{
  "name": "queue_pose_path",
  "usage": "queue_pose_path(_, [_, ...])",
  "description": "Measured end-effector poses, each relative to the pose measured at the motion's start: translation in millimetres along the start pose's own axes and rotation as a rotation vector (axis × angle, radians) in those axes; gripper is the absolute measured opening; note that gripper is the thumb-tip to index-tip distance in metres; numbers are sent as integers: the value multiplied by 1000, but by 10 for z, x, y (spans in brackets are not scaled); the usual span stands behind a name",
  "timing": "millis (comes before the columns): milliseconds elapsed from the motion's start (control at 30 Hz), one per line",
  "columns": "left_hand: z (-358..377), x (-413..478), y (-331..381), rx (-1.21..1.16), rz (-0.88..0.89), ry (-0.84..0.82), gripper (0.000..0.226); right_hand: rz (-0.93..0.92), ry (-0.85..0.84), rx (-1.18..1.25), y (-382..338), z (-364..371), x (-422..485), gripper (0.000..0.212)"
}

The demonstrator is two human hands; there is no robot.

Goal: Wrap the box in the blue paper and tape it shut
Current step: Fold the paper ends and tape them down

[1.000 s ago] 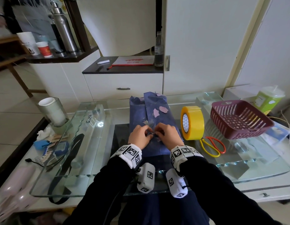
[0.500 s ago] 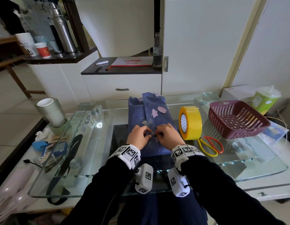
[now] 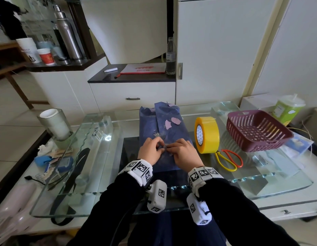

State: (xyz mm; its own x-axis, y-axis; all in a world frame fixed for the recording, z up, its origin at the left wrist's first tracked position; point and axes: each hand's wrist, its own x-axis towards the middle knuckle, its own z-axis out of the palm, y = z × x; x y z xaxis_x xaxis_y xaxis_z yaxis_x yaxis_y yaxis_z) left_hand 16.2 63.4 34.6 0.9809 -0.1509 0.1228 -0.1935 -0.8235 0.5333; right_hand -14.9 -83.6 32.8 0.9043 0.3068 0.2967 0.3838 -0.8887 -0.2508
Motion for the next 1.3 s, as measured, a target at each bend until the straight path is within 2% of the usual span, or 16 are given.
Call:
queue_pose_path(133, [-23, 53, -70, -10, -2, 16, 14, -30, -18, -47, -3, 23, 68, 50])
queue_pose_path(233, [10, 49, -120, -29, 0, 0, 14, 3, -153, -106, 66, 91, 82, 43])
queue_pose_path(467, [114, -138, -333, -11, -153, -15, 18, -17, -233, -69, -141, 367, -99, 47])
queue_pose_path(733, [-33, -233, -434, -33, -279, -32, 27, -46, -192, 16, -372, 484, -164, 47])
queue_pose_path(867, [-134, -308, -561, 35, -274, 59, 25, -51, -116, 130, -455, 528, -181, 50])
queue_pose_path(967, [-199, -316, -729, 12, -212, 46, 22, -43, -168, 147, -533, 512, -83, 44])
queue_pose_path(1033, [-206, -321, -802, -49, -200, 61, 12, -4, -139, 216, -546, 533, -31, 39])
queue_pose_path(1167, [-241, -370, -917, -152, -197, 159, 11, 92, -47, 311, -506, 659, 64, 44])
queue_pose_path(1233, [-264, -395, -966, -60, -228, 185, 13, 166, -58, 316, -532, 709, 145, 47])
queue_pose_path(1300, [-240, -473, -1002, 64, -380, 133, 32, 287, -117, 351, -600, 793, 186, 52])
